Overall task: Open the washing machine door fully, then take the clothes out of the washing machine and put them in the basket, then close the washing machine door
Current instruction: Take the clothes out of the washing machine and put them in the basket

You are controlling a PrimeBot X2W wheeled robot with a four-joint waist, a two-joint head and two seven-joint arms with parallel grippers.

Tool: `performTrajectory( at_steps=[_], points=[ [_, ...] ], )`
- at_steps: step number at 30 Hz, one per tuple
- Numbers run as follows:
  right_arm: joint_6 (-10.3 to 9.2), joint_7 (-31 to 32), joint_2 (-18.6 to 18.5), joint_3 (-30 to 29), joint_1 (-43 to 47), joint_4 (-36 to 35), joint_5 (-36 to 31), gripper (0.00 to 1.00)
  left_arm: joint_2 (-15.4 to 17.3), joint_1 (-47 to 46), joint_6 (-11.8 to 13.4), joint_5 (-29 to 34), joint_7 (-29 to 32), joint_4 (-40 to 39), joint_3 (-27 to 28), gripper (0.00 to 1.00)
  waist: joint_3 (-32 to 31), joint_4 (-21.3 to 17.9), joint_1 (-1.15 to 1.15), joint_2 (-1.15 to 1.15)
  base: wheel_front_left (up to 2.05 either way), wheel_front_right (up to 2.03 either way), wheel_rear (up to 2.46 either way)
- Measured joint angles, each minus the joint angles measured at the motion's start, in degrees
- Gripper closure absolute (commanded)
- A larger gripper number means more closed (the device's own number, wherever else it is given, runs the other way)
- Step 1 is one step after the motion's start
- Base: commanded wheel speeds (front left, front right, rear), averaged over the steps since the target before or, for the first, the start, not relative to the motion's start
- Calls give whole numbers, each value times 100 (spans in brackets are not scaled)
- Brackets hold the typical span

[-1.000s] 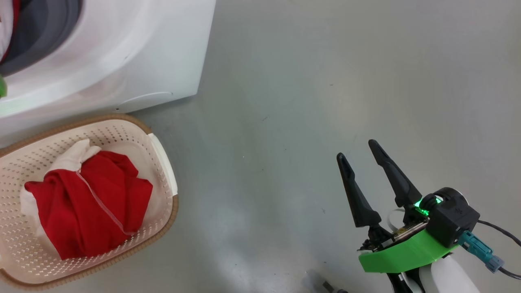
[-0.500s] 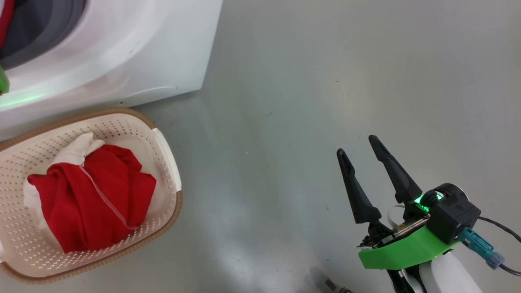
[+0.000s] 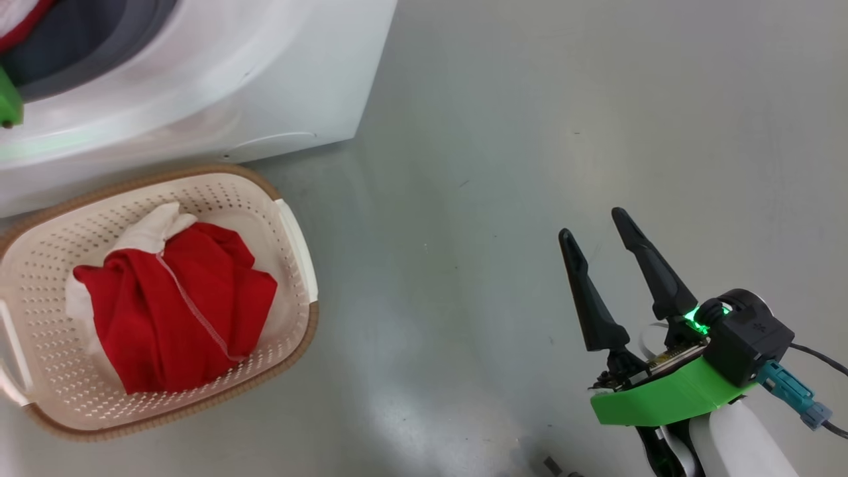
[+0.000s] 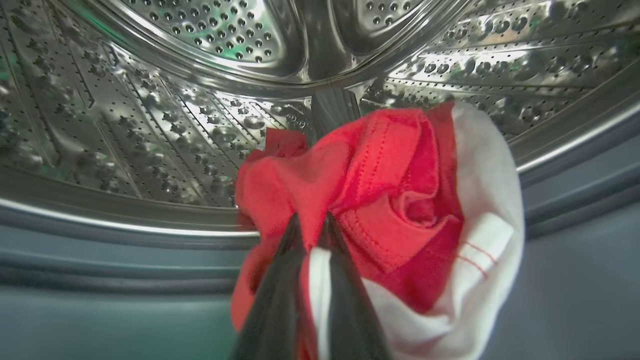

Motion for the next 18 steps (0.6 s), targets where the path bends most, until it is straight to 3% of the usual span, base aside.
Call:
performTrajectory(
  at_steps=[9,18],
  points=[
    [0,0,-1,-42,0,41,-7,0,-21,64,10,-100,-715,-365,7,100,-62,170,0,0,0,0,0],
    [0,0,-4,-75,1,89,-16,0,-119,528,107,-163,-1053,-868,-5,100,-212,331,0,0,0,0,0]
  ],
)
